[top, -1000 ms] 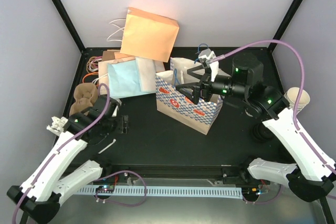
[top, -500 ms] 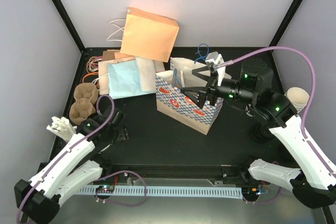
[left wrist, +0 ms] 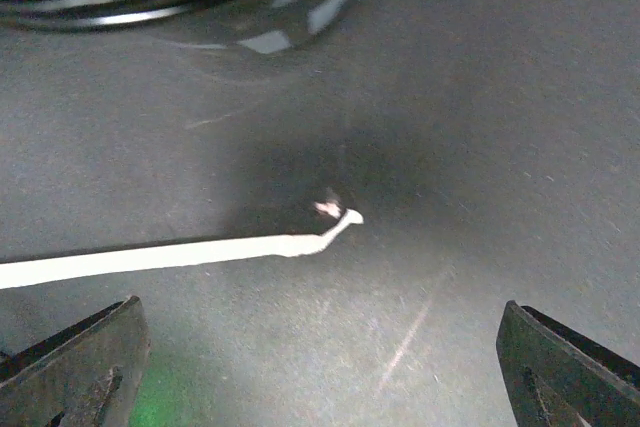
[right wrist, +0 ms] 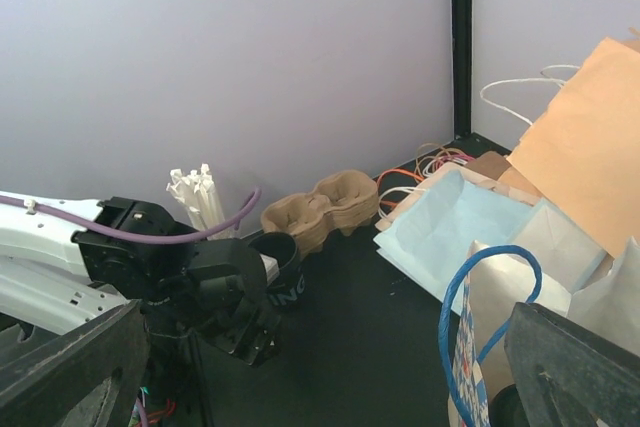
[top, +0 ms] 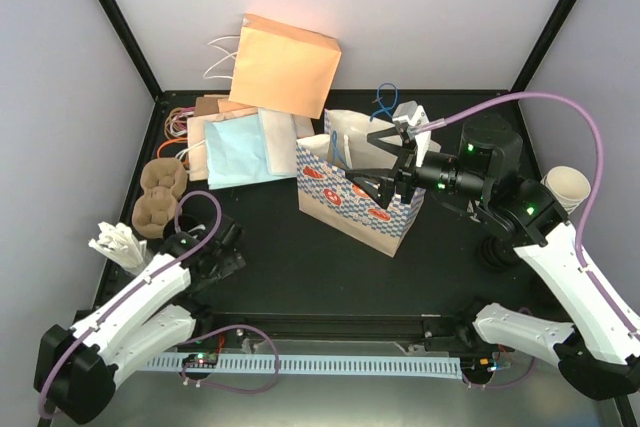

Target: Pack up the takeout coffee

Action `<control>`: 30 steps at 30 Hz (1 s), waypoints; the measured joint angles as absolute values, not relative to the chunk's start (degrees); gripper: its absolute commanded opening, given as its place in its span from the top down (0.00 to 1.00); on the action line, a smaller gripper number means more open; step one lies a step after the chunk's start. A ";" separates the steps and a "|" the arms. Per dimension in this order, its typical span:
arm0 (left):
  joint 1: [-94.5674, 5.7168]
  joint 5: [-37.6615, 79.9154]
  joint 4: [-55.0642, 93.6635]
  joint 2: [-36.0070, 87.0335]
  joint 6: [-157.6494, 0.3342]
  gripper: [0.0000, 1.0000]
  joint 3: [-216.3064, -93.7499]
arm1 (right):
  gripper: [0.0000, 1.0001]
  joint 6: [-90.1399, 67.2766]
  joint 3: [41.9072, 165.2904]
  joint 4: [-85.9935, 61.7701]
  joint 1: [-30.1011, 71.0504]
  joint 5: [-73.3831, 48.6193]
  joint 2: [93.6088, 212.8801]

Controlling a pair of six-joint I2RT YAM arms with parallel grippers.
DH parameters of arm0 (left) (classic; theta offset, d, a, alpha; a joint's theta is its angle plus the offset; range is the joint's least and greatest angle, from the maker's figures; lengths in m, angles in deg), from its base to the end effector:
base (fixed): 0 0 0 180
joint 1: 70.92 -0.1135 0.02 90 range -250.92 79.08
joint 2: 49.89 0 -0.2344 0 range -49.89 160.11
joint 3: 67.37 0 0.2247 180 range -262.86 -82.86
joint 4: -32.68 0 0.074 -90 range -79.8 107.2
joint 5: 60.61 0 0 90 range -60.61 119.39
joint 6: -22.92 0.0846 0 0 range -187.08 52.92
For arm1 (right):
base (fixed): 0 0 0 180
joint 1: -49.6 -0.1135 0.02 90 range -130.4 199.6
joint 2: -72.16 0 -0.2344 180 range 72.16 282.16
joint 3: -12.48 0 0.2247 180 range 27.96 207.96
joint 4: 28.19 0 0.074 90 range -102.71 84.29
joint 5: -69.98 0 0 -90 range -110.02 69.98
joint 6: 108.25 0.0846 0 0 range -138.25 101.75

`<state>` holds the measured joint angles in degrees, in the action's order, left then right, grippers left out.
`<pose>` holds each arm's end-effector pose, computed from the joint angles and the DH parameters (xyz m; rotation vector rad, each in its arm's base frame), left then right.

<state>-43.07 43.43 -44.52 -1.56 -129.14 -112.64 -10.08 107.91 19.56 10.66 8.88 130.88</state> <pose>0.1112 -0.0356 0.1228 -0.8662 2.7133 0.0767 0.1483 0.1724 0.4198 -0.8542 1.6501 1.0277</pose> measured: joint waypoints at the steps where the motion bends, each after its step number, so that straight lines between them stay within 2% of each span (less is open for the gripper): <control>1: -43.09 44.39 -44.01 -1.67 -130.36 0.03 -111.83 | 0.00 -10.26 107.91 19.59 10.66 8.88 130.86; 8: -44.05 48.24 -43.75 -3.41 -140.70 0.12 -110.02 | 0.00 -10.45 107.91 19.59 10.66 8.88 130.60; 15: -50.94 46.05 -43.77 -1.16 -149.12 0.13 -109.97 | 0.00 -10.45 107.84 19.61 10.66 8.93 130.60; 23: -54.04 39.74 -40.54 -3.57 -160.13 0.30 -104.51 | 0.00 -10.45 107.51 19.63 10.66 9.06 130.60; 30: -55.57 38.75 -38.48 -7.52 -166.38 0.34 -103.37 | 0.00 -10.41 107.38 19.54 10.66 9.98 130.58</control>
